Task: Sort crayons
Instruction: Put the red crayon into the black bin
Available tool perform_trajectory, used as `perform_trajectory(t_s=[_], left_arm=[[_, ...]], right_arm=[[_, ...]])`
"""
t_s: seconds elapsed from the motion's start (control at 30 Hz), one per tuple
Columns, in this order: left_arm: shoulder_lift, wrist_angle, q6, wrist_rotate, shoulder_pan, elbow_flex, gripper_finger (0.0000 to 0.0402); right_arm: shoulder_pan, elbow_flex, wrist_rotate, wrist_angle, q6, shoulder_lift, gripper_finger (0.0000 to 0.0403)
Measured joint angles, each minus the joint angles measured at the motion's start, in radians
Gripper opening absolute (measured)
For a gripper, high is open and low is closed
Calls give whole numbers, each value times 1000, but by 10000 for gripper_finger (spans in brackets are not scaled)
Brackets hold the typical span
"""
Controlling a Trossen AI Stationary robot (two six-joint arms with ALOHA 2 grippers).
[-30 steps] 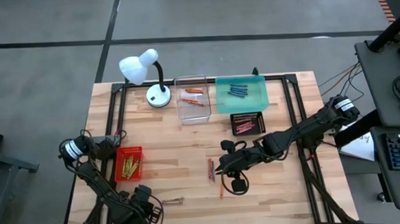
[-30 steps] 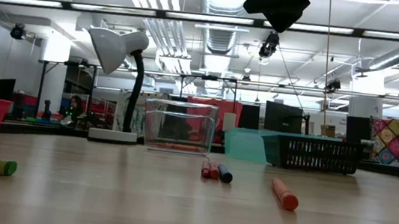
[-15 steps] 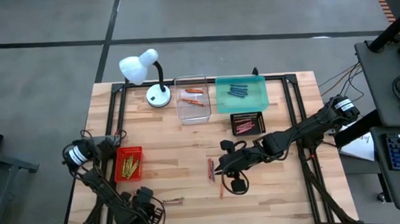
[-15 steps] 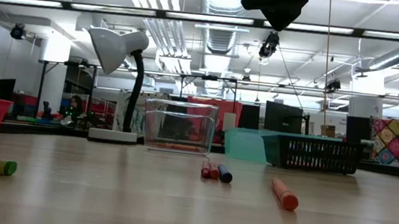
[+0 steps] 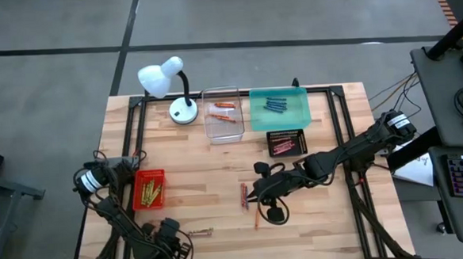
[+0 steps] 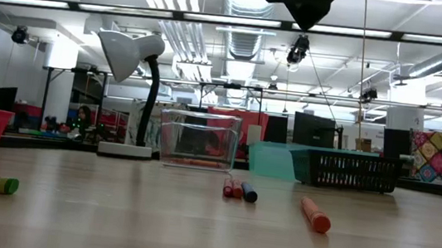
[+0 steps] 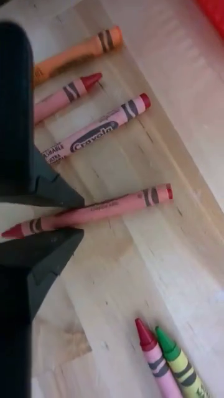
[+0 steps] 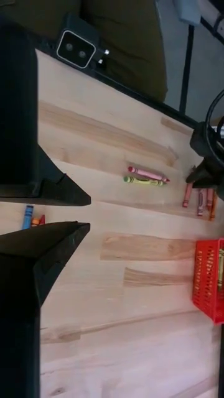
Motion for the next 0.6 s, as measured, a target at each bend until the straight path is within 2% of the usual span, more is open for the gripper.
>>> perform_trajectory(t_s=[0.13, 0.37, 0.47, 0.6], left_arm=[[2, -25, 31, -71, -2, 18, 8], [-22, -228, 98, -123, -1, 151, 3], [-51, -280, 182, -289, -1, 222, 2], [-110, -278, 387, -653, 0, 281, 1]], right_arm=[[0, 0, -1, -1, -69, 0, 43], [2, -15, -2, -9, -83, 0, 43], [2, -33, -2, 17, -121, 0, 43], [2, -90, -2, 197, -190, 0, 43]])
